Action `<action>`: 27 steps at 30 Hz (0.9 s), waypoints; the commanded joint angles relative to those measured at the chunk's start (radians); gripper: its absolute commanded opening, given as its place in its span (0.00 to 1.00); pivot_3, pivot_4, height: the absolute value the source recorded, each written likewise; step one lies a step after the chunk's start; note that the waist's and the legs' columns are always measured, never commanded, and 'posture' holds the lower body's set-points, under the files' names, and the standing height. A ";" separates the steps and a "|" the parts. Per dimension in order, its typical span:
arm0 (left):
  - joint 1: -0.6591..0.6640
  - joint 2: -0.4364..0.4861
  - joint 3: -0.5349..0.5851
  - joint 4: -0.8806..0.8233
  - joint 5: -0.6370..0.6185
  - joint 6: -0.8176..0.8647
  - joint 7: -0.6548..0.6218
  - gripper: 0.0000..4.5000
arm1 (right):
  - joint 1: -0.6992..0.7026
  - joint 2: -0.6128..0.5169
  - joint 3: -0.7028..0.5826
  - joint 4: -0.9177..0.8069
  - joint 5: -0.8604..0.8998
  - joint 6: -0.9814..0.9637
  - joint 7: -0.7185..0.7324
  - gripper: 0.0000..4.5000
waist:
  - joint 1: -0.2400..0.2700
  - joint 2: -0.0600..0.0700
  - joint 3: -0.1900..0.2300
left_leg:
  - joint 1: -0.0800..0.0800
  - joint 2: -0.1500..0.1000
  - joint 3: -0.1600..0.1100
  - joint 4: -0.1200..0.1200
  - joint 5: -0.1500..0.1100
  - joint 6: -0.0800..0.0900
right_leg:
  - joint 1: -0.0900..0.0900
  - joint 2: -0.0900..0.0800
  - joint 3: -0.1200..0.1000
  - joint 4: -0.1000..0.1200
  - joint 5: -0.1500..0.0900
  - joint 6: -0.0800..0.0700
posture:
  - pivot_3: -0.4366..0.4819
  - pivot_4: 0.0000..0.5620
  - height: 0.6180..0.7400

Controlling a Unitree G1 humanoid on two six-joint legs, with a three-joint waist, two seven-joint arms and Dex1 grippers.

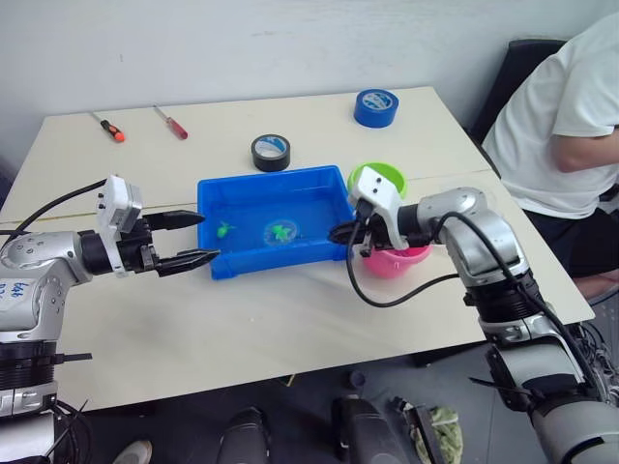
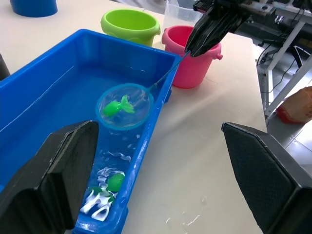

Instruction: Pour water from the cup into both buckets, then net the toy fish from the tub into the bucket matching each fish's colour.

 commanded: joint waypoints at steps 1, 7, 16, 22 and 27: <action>-0.033 0.004 0.024 0.000 -0.020 -0.017 0.002 0.98 | -0.031 -0.002 -0.050 -0.039 0.075 0.063 -0.021 0.00 | -0.001 0.000 0.000 | 0.000 0.000 0.000 0.000 0.000 0.000 | 0.000 0.000 0.000 0.000 0.000 0.000 | 0.48 0.27 0.92; -0.064 0.000 0.014 0.031 -0.010 -0.035 -0.002 0.98 | -0.021 -0.024 -0.059 -0.060 0.132 0.087 -0.064 0.00 | -0.001 0.000 0.000 | 0.000 0.000 0.000 0.000 0.000 0.000 | 0.000 0.000 0.000 0.000 0.000 0.000 | 0.48 0.27 0.92; -0.105 -0.008 -0.010 0.077 0.010 -0.079 -0.007 0.98 | 0.005 -0.034 -0.095 -0.064 0.181 0.071 -0.152 0.00 | -0.002 0.000 0.000 | 0.000 0.000 0.000 0.000 -0.001 0.001 | 0.000 0.000 0.000 -0.001 0.000 0.000 | 0.48 0.27 0.92; -0.150 -0.019 -0.026 0.126 0.032 -0.125 -0.007 0.98 | -0.008 -0.068 -0.148 -0.031 0.191 0.023 -0.193 0.00 | 0.000 0.000 0.000 | -0.001 0.000 0.000 0.000 -0.001 0.001 | 0.000 0.000 0.000 -0.001 0.000 0.000 | 0.48 0.27 0.92; -0.197 -0.031 -0.038 0.183 0.050 -0.165 -0.011 0.98 | -0.037 -0.150 -0.193 0.049 0.182 -0.039 -0.203 0.00 | 0.001 0.000 0.000 | -0.001 0.000 0.000 0.000 -0.001 0.002 | 0.000 0.000 0.000 -0.002 0.000 0.000 | 0.48 0.27 0.92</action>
